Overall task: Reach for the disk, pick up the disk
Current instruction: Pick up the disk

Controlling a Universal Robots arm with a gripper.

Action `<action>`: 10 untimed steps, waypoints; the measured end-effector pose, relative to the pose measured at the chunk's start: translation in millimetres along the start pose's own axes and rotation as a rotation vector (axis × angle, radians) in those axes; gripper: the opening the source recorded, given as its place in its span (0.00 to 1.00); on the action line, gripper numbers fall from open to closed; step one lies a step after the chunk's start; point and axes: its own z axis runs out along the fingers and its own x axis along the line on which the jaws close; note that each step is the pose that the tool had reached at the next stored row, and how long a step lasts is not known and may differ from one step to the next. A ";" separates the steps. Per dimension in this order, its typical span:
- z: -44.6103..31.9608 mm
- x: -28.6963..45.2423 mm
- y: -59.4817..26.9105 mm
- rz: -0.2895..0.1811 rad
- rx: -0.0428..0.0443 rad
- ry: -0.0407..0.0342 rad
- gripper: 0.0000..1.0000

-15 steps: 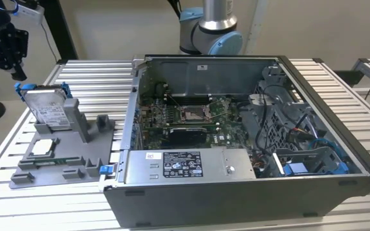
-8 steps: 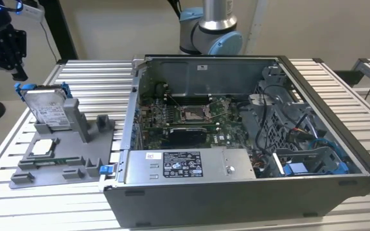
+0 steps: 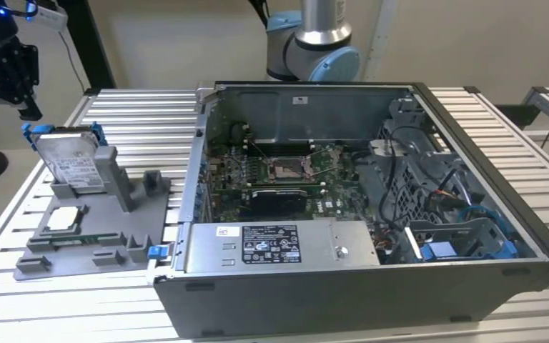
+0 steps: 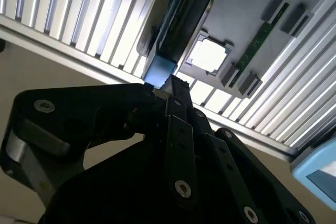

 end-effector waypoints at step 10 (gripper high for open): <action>0.0 0.0 0.0 -0.013 -0.0001 0.0002 1.00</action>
